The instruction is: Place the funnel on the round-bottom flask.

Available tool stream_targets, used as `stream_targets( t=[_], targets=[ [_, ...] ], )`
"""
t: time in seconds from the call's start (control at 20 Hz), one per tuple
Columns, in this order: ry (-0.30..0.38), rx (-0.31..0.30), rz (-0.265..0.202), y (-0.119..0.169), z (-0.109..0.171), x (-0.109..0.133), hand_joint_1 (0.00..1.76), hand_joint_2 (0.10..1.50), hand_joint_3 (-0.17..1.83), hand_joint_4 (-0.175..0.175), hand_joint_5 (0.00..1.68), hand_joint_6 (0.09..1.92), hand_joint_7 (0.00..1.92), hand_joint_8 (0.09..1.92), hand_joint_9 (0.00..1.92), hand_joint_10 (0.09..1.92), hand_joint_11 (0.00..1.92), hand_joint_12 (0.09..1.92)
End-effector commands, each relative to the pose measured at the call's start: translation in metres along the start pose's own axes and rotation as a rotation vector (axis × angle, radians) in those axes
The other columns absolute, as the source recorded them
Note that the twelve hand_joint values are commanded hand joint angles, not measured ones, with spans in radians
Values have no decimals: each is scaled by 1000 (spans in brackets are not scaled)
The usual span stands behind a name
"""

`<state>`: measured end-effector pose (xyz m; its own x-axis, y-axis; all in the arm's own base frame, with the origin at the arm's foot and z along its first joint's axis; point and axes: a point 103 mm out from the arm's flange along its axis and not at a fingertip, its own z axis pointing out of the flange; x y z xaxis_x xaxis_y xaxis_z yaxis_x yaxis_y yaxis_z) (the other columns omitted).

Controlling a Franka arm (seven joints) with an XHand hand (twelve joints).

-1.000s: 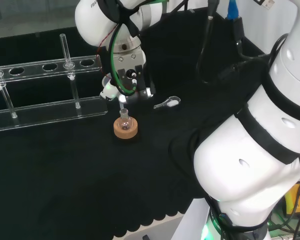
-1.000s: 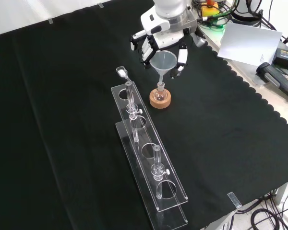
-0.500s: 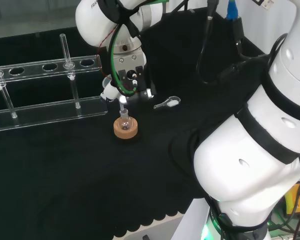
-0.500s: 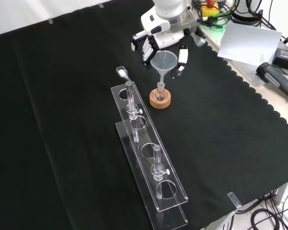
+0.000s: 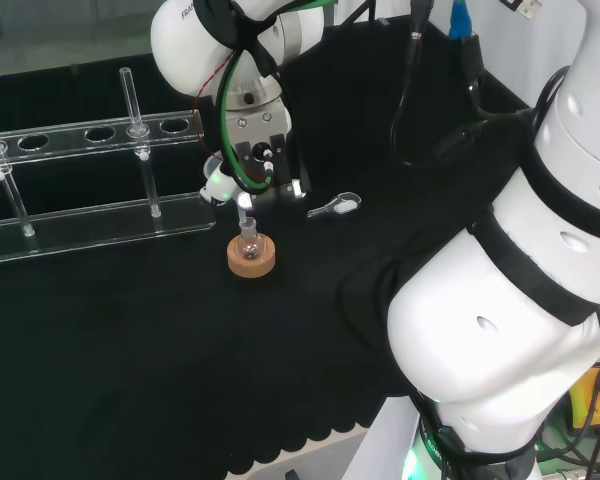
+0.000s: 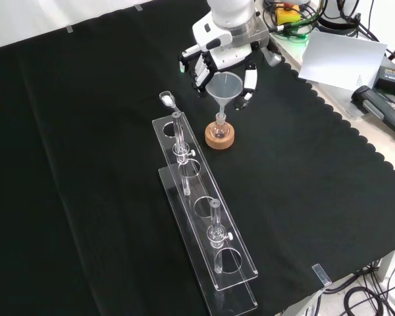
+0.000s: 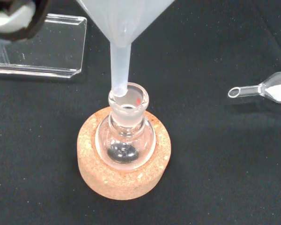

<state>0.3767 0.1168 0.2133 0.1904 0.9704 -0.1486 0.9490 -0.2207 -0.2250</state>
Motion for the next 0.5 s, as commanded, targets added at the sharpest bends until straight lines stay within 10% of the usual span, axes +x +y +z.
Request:
stream_targets(
  t=[0.05,0.5],
  targets=[
    [1,8,1,-1,3,0,815,510,818,41,868,732,1185,834,929,320,0,1199],
    [-5,11,9,-3,4,0,815,510,820,40,868,732,1185,834,930,319,0,1204]
  ],
)
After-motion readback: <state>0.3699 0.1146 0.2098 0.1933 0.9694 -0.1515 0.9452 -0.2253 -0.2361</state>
